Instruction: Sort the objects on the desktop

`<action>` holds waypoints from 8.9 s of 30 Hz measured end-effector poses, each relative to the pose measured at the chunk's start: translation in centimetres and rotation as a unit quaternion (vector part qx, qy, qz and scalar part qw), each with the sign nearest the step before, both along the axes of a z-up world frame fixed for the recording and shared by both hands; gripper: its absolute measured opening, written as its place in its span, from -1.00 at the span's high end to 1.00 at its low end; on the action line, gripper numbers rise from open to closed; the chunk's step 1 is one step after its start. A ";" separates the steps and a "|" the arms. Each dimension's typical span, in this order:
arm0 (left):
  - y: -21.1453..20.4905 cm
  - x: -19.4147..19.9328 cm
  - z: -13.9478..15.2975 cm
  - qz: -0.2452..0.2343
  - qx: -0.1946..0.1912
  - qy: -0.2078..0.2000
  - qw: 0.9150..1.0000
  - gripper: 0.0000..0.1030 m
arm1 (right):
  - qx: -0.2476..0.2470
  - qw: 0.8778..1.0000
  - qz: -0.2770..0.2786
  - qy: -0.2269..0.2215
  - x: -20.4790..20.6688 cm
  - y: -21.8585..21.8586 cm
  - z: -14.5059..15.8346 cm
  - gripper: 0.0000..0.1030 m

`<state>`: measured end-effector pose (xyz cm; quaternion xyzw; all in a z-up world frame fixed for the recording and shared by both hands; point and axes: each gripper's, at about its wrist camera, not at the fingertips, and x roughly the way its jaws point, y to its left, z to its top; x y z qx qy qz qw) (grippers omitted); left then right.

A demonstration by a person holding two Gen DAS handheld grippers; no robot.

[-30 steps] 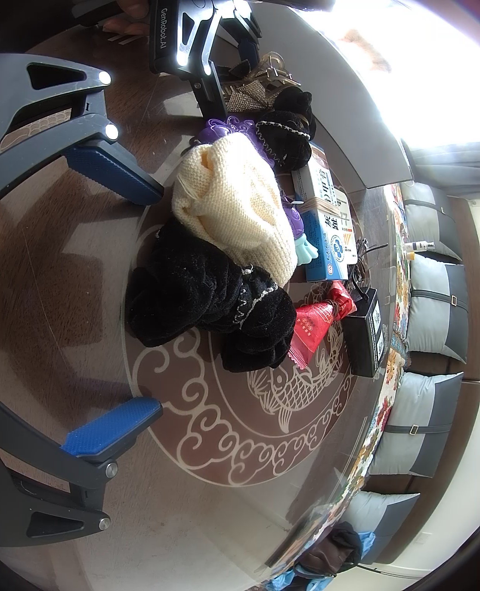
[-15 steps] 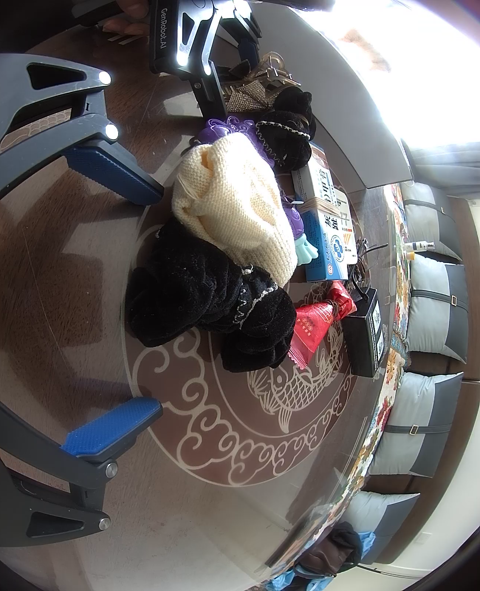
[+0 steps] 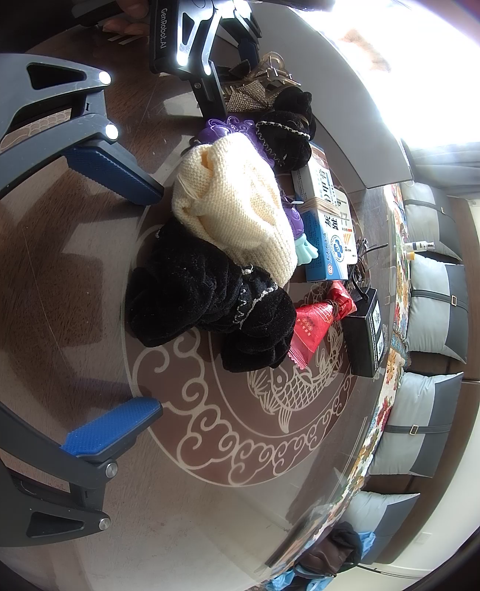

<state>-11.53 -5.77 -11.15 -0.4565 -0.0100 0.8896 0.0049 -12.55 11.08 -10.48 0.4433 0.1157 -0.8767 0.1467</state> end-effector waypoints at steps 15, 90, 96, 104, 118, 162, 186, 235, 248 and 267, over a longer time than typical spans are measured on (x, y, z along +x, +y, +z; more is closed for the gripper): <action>0.0 -0.1 0.0 0.001 0.000 0.000 1.000 -1.00 | 0.000 1.000 0.000 0.000 0.0 0.0 0.0 -1.00; -3.2 -1.3 0.2 0.107 0.011 -0.078 0.991 -1.00 | 0.000 1.000 -0.002 0.000 0.1 -0.1 0.0 -1.00; -3.0 -1.6 0.3 0.135 0.011 -0.075 0.988 -1.00 | 0.000 1.000 -0.002 0.000 0.1 -0.1 0.0 -1.00; -3.0 -1.4 0.6 0.103 0.005 -0.053 0.993 -0.67 | 0.000 1.000 -0.002 0.000 0.1 -0.2 0.0 -1.00; -1.1 5.8 1.2 0.027 0.009 -0.016 0.999 -0.10 | 0.001 1.000 -0.003 0.000 0.1 -0.2 0.0 -1.00; -2.6 9.8 1.0 0.019 0.065 0.005 0.998 -0.09 | -0.095 0.975 -0.099 -0.175 -5.5 1.9 2.5 -0.37; -2.1 11.8 9.3 -0.007 0.150 0.100 0.984 -0.02 | -0.072 0.995 -0.036 -0.053 4.4 3.5 9.2 0.31; -25.2 16.2 12.2 0.239 0.093 0.086 0.963 -0.51 | -0.092 0.976 0.186 0.062 8.1 -27.2 12.0 -0.94; -5.2 12.4 15.6 0.025 0.112 0.107 0.988 -0.51 | 0.033 0.997 -0.035 0.062 4.0 -0.8 3.4 -0.99; 4.5 4.7 1.7 0.022 0.022 -0.014 0.999 -0.51 | 0.000 0.995 -0.095 0.007 2.1 5.0 -0.2 -0.99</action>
